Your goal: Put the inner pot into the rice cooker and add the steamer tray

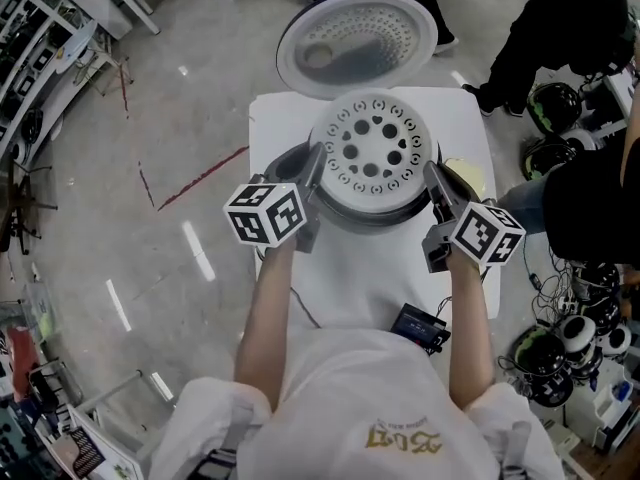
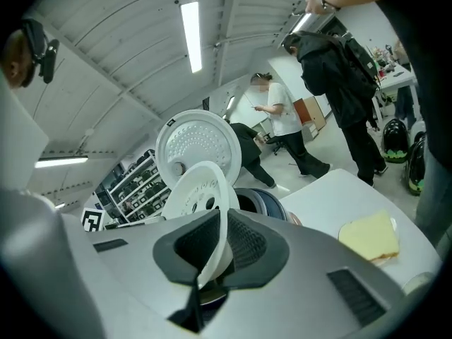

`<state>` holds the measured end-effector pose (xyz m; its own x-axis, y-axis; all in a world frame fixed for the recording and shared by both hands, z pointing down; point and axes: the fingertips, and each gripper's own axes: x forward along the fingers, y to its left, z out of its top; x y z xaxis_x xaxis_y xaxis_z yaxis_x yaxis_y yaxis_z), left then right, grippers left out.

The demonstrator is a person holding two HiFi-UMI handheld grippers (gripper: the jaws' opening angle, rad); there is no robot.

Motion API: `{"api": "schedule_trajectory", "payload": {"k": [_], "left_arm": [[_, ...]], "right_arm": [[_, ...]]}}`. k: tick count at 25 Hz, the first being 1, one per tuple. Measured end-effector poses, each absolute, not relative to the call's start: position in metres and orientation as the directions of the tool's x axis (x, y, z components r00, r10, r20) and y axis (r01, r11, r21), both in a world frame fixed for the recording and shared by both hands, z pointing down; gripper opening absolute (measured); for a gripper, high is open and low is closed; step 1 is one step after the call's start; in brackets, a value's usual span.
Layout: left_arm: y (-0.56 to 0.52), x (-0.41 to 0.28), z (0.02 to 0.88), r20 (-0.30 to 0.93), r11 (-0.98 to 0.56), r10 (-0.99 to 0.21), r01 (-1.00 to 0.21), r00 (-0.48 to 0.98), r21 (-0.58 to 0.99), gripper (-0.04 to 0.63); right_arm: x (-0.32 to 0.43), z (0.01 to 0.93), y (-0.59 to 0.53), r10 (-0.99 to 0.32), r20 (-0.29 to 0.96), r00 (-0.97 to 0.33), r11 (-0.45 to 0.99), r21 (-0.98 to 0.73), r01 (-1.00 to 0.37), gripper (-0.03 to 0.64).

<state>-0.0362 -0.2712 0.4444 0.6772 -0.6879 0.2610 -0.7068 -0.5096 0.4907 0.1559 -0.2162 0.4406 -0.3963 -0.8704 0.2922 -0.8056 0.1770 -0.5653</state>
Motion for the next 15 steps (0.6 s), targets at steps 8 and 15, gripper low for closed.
{"api": "schedule_trajectory", "payload": {"k": [8, 15], "left_arm": [[-0.275, -0.028, 0.454, 0.323, -0.563, -0.687, -0.758, 0.651, 0.33, 0.08], [-0.274, -0.022, 0.461, 0.373, -0.593, -0.675, -0.768, 0.637, 0.241, 0.132]], "right_arm": [[0.158, 0.455, -0.221, -0.863, 0.355, -0.359, 0.151, -0.498, -0.854, 0.066], [0.158, 0.461, -0.226, -0.859, 0.399, -0.32, 0.143, -0.414, -0.899, 0.074]]}}
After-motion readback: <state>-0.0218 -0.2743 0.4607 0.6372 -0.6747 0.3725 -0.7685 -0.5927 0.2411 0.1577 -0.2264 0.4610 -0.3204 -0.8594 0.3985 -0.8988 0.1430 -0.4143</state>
